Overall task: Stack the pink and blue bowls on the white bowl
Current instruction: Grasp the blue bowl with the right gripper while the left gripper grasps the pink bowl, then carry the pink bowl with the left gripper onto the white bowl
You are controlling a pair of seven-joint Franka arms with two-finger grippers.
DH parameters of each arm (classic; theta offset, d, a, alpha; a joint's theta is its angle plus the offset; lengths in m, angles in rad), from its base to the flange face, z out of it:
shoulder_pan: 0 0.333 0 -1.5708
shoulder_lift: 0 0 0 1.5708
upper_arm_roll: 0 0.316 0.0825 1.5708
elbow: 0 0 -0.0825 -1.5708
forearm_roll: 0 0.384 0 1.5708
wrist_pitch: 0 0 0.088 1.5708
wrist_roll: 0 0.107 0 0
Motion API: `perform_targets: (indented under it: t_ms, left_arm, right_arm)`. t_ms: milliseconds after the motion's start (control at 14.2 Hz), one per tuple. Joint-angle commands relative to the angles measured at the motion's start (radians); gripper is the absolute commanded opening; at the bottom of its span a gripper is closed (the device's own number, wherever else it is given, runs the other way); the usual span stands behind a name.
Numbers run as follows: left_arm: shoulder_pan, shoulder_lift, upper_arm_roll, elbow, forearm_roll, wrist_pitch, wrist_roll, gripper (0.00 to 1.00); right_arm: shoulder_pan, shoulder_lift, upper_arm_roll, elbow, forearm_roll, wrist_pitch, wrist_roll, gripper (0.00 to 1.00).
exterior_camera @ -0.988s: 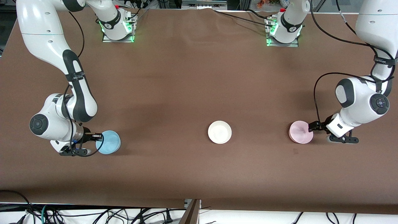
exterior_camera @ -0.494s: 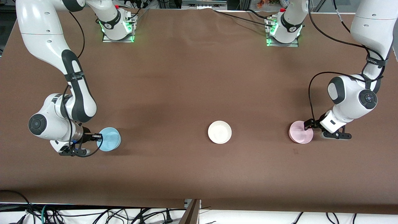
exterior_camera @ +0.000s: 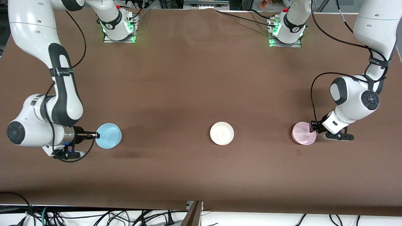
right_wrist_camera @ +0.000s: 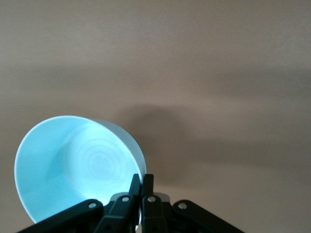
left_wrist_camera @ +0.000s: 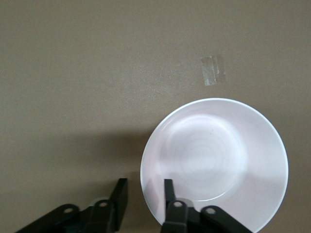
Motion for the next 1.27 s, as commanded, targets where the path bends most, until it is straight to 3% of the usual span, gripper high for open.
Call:
perform_targets:
  t_ms: [0, 353, 565, 706, 847, 1200]
  left_arm:
    - [-0.014, -0.019, 0.002, -0.019, 0.0, 0.01, -0.004, 0.0]
    - [-0.057, -0.063, -0.001, 0.008, 0.021, -0.049, -0.047, 0.0]
    - [-0.139, -0.125, -0.003, 0.125, 0.021, -0.281, -0.21, 0.0]
    - [-0.219, -0.131, -0.004, 0.253, 0.018, -0.47, -0.371, 0.0]
    - [-0.307, -0.128, -0.008, 0.333, 0.011, -0.564, -0.554, 0.0]
    - [-0.506, -0.065, -0.012, 0.39, -0.006, -0.491, -0.969, 0.0]
  right_arm:
    - [-0.003, -0.055, 0.002, 0.006, -0.003, -0.077, -0.007, 0.0]
    - [0.006, -0.084, 0.008, 0.007, -0.066, -0.122, 0.055, 0.0]
    - [0.006, -0.085, 0.01, 0.006, -0.067, -0.12, 0.057, 0.0]
    - [0.006, -0.085, 0.01, 0.006, -0.066, -0.122, 0.057, 0.0]
    - [0.006, -0.09, 0.007, 0.006, -0.067, -0.135, 0.057, 0.0]
    - [0.006, -0.093, 0.007, 0.006, -0.067, -0.145, 0.057, 0.0]
